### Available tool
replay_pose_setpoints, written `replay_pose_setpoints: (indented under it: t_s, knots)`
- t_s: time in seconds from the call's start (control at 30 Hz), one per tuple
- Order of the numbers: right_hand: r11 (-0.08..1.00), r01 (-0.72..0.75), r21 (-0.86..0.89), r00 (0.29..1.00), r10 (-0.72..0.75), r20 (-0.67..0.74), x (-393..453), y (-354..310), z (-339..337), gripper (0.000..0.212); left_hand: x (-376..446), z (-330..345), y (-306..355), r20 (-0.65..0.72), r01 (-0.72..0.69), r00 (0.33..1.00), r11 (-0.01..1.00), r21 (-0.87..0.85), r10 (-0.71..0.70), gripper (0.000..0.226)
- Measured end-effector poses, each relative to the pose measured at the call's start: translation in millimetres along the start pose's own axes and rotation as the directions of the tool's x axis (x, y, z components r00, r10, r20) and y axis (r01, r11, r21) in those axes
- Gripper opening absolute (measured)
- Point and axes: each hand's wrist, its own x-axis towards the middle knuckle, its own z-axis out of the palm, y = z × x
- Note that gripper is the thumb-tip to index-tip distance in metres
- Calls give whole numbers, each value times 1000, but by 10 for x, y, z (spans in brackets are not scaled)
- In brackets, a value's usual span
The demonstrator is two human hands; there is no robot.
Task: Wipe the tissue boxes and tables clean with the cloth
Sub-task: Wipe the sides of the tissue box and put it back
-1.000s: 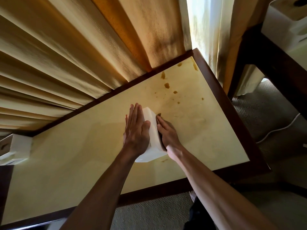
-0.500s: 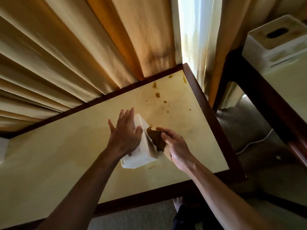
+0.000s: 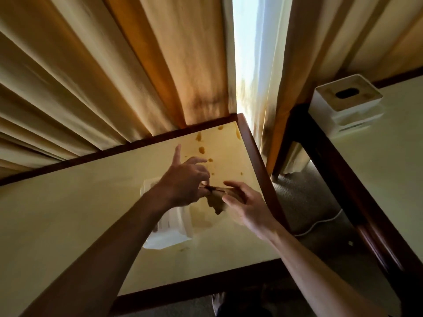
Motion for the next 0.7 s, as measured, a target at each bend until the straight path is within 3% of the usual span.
replay_pose_setpoints:
  t_s: [0.1,0.2,0.33,0.43,0.57,0.7]
  knots:
    - [865,130,-485,980,-185,-68,71,-35,-184,34,109,-28,-8,-15,18,1000,999,31,-17,25]
    - [636,295,-713,926,-375,49,226,-46,-309,27,220,-35,-51,-23,25,999,998,52,-24,25]
    - [353,359,-864,904,-362,228,494,-203,-383,26,383,-21,-177,-29,12,1000,996,90,-9,26]
    - [215,364,-906,905,-311,290,722,-365,-398,28,561,41,-371,-43,-25,999,993,113,30,26]
    - [142,328,-934,916,-290,277,1088,-567,-443,29,873,86,-638,-103,-90,990,991,101,101,26]
    - [73,249,-966,924,-318,214,1526,-754,-535,28,1257,2,-885,-282,-104,949,984,142,141,27]
